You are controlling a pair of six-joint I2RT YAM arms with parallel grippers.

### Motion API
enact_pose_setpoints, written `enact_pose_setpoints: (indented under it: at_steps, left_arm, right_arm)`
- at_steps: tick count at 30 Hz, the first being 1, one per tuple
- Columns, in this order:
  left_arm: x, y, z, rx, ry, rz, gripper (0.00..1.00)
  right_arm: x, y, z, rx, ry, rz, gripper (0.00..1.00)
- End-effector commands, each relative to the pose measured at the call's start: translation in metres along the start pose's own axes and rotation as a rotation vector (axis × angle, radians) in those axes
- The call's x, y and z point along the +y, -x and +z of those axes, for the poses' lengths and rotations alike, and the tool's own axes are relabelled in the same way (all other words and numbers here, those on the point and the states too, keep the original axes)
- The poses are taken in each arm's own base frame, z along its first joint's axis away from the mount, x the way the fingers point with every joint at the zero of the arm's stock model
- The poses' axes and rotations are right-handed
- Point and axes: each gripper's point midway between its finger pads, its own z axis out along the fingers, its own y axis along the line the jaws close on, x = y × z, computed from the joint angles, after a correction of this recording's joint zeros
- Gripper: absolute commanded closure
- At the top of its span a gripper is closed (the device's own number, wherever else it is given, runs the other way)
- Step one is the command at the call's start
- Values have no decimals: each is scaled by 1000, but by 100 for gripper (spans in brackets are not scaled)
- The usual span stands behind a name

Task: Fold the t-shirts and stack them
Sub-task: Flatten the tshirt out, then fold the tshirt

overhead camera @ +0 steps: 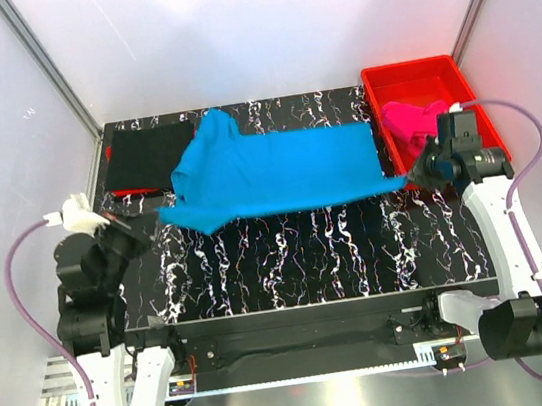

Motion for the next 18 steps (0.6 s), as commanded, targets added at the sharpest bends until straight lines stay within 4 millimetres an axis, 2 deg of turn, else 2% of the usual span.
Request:
enact_pose_setpoints:
  at_steps: [1,3,6,7,10,15,18]
  left_arm:
    - [23,-20,-8,37,76,28,100]
    - [26,-26,-14,35,72,33,100]
    - [42,-44,-17,80,116,25,100]
    - [54,-55,-17,111,152,18,100]
    - [72,-72,-19,142,207,5,100]
    - [70,-61,-17,119,233,-6,100]
    - [81,-58,-8,119,304,-31,100]
  right_arm:
    - [-19,-24,-3,53,-52,8,100]
    - [-18,-36,-1,97,-32,27,100]
    - [-20,-60,4,178,-10,54,100]
    - [-26,-70,5,209,-30,58,100]
    - [-37,-86,3,232,-52,74,100]
    - [-54,-94,3,189,-103,105,100]
    - [-63,-97,12,188,-140,109,100]
